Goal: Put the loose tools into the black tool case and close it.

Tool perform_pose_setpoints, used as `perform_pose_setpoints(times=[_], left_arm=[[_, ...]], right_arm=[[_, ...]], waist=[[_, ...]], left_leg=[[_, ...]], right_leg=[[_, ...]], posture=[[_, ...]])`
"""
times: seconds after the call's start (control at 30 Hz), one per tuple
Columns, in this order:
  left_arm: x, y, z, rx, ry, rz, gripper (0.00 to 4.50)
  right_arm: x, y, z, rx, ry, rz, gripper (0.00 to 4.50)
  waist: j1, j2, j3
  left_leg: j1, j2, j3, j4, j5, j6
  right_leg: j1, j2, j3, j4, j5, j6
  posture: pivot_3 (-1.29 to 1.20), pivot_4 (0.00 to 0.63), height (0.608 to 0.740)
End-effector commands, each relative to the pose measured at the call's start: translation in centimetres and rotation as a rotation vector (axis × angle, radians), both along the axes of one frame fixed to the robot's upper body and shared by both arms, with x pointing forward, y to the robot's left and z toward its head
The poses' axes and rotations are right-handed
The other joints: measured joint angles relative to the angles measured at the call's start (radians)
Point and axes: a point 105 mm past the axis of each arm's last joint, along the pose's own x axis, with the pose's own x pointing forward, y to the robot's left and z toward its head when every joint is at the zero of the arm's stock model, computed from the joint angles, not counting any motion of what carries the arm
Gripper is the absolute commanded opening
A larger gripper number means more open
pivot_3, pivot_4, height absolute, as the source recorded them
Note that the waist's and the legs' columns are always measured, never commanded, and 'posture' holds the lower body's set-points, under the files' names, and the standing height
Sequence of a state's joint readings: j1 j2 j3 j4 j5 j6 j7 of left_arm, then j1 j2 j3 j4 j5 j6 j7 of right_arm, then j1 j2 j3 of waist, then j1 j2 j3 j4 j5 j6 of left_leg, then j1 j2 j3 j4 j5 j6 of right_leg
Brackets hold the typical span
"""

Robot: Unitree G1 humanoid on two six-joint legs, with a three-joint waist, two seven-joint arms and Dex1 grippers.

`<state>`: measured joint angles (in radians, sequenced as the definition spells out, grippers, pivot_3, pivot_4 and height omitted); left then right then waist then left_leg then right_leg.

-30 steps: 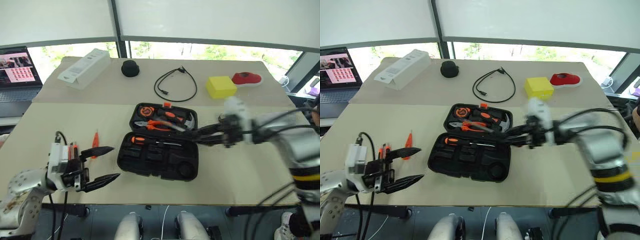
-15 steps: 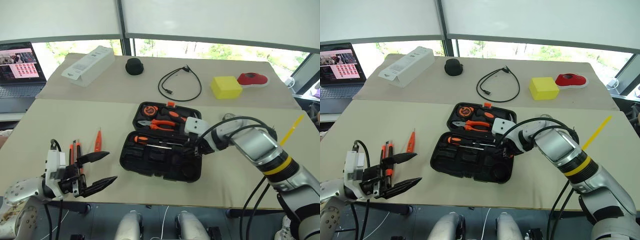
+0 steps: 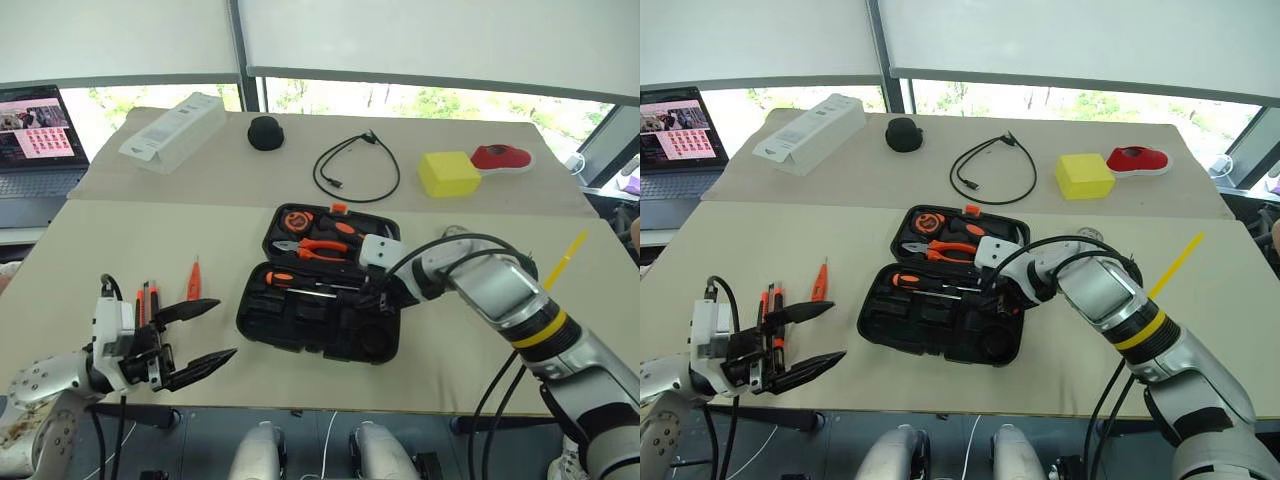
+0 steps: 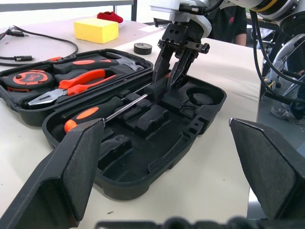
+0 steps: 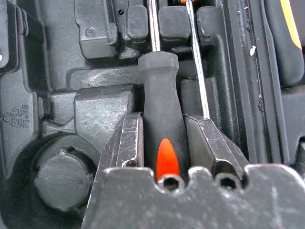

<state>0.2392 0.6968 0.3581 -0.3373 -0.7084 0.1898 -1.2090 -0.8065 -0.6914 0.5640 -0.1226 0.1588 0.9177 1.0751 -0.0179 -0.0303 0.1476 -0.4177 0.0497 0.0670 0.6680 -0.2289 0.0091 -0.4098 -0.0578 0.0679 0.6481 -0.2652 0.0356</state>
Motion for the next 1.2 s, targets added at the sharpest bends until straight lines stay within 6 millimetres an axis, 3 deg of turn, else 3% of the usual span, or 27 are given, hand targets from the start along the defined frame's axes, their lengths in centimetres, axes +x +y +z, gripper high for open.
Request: perform_pose_setpoints(times=[0.03, 0.1, 0.23, 0.37, 0.43, 0.57, 0.73, 1.07, 1.2], left_arm=[[-0.1, -0.4, 0.7, 0.005, -0.035, -0.013, 4.50], [-0.1, -0.3, 0.7, 0.006, -0.035, -0.009, 4.50], [-0.1, -0.2, 0.6, 0.006, -0.035, -0.002, 4.50], [0.1, -0.1, 0.7, 0.005, -0.037, 0.003, 4.50], [0.2, -0.2, 0.7, 0.004, -0.037, 0.003, 4.50], [0.5, -0.3, 0.7, 0.005, -0.037, -0.001, 4.50], [0.6, -0.3, 0.7, 0.010, -0.039, -0.001, 4.50], [0.5, 0.1, 0.5, 0.031, -0.014, 0.028, 4.50], [0.5, 0.2, 0.6, 0.037, -0.015, 0.041, 4.50]], right_arm=[[0.3, 1.0, 2.7, 0.098, -0.080, 0.074, 2.50], [0.0, 0.8, 4.4, 0.156, -0.095, 0.119, 3.16], [-1.9, 0.2, 6.7, 0.272, -0.080, 0.264, 3.16], [-2.1, 0.5, 5.9, 0.368, -0.079, 0.284, 2.08], [-2.0, 0.9, 5.4, 0.406, -0.091, 0.280, 1.31], [-0.8, 1.7, 3.2, 0.460, -0.137, 0.263, 0.03], [0.6, 1.3, 1.2, 0.429, -0.160, 0.239, 0.03], [0.6, 2.9, -0.8, 0.395, -0.153, 0.307, 0.03], [1.4, 2.9, -2.1, 0.330, -0.109, 0.236, 0.03]], waist=[[0.000, 0.000, 0.000], [-0.002, 0.000, 0.000], [0.002, 0.000, 0.000], [0.003, -0.002, -0.001], [0.003, -0.002, 0.000], [0.002, -0.003, 0.000], [0.002, -0.003, 0.000], [-0.002, -0.003, 0.000], [-0.004, -0.003, 0.000]], left_leg=[[0.000, 0.000, 0.000, 0.000, 0.000, 0.000], [0.000, 0.000, 0.000, 0.000, 0.000, 0.000], [0.000, 0.000, 0.000, 0.000, 0.000, 0.000], [0.001, 0.000, -0.001, 0.000, 0.000, 0.000], [0.002, 0.000, 0.000, 0.000, 0.000, 0.000], [0.002, 0.000, 0.000, 0.000, 0.000, 0.000], [0.002, 0.000, 0.001, 0.000, 0.000, 0.000], [0.003, 0.001, 0.002, 0.000, 0.000, 0.000], [0.004, 0.001, 0.002, 0.000, 0.000, 0.000]], right_leg=[[0.000, 0.000, 0.000, 0.000, 0.000, 0.000], [0.000, 0.000, 0.000, 0.000, 0.000, 0.000], [0.000, 0.000, 0.000, 0.000, 0.000, 0.000], [0.002, 0.000, -0.001, -0.001, 0.000, 0.000], [0.003, 0.000, -0.001, -0.001, 0.000, 0.000], [0.003, 0.001, -0.001, 0.000, 0.000, 0.000], [0.003, 0.000, -0.001, -0.001, 0.000, 0.000], [0.004, 0.001, -0.001, 0.000, 0.000, 0.000], [0.004, 0.001, -0.001, 0.001, 0.000, -0.001]], posture=[[0.00, 0.150, 0.740], [0.00, 0.150, 0.740], [0.00, 0.150, 0.740], [0.00, 0.150, 0.740], [0.00, 0.150, 0.740], [0.00, 0.150, 0.740], [0.00, 0.150, 0.740], [0.00, 0.150, 0.740], [0.00, 0.150, 0.740]])
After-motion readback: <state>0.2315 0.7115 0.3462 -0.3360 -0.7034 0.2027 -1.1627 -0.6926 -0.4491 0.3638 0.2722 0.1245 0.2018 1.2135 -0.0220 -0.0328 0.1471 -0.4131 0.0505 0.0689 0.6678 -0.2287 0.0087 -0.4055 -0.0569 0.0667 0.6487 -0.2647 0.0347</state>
